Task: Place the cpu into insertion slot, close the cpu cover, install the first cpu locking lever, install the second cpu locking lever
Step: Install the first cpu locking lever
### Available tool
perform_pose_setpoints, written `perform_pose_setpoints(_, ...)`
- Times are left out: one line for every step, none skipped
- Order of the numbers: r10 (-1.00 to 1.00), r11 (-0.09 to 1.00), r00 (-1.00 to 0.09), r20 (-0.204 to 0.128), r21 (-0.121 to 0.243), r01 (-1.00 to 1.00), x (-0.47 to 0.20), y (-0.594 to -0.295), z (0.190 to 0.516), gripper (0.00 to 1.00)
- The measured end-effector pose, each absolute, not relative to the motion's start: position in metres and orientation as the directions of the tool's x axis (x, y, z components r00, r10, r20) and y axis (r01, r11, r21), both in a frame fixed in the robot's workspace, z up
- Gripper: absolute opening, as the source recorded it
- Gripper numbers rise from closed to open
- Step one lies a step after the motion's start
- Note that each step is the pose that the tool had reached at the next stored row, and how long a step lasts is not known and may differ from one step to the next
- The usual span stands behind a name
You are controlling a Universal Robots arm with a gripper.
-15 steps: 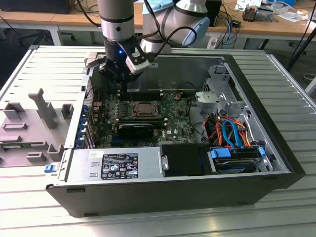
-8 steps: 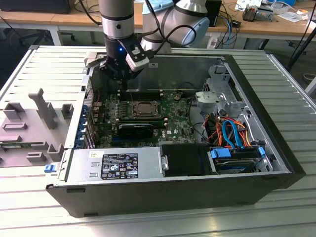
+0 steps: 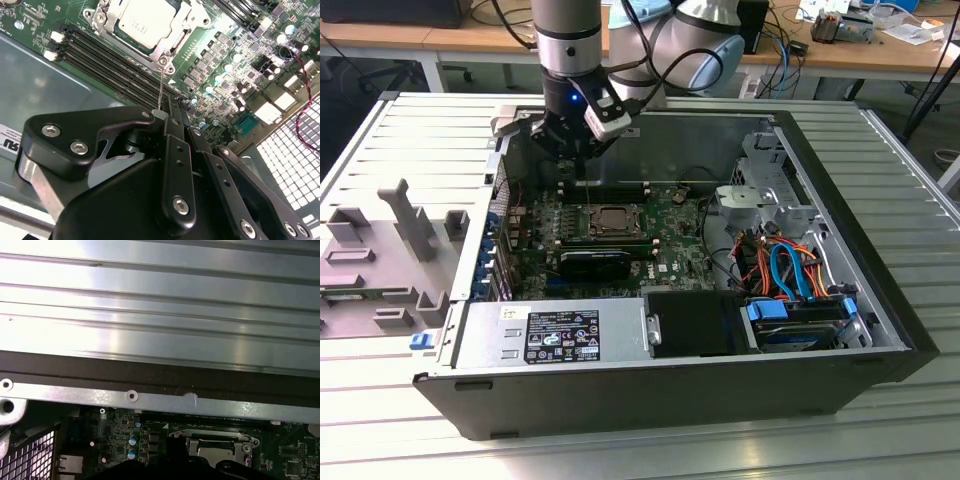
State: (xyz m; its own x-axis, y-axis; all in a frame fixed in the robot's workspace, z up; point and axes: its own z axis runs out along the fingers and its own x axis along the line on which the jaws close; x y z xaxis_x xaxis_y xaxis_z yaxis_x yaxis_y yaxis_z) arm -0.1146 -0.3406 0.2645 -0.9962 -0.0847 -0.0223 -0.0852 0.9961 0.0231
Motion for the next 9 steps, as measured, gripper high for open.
perform_pose_setpoints(-0.085, 0.996, -0.996, -0.022, 0.023, -0.085, -0.1142, -0.3405, 0.2645, 0.11)
perform_pose_setpoints(-0.085, 0.996, -0.996, -0.022, 0.023, -0.085, -0.1140, -0.3405, 0.2644, 0.11)
perform_pose_setpoints(-0.084, 0.996, -0.996, -0.022, 0.023, -0.085, -0.1139, -0.3405, 0.2644, 0.11)
perform_pose_setpoints(-0.084, 0.996, -0.996, -0.022, 0.023, -0.085, -0.1137, -0.3405, 0.2644, 0.11)
perform_pose_setpoints(-0.085, 0.996, -0.996, -0.022, 0.023, -0.085, -0.1135, -0.3405, 0.2644, 0.11)
perform_pose_setpoints(-0.085, 0.996, -0.996, -0.022, 0.023, -0.085, -0.1133, -0.3405, 0.2644, 0.11)
perform_pose_setpoints(-0.085, 0.996, -0.996, -0.022, 0.023, -0.085, -0.1132, -0.3405, 0.2644, 0.11)
perform_pose_setpoints(-0.085, 0.996, -0.996, -0.022, 0.023, -0.085, -0.1131, -0.3405, 0.2644, 0.11)
perform_pose_setpoints(-0.085, 0.996, -0.996, -0.022, 0.023, -0.085, -0.1129, -0.3405, 0.2644, 0.11)
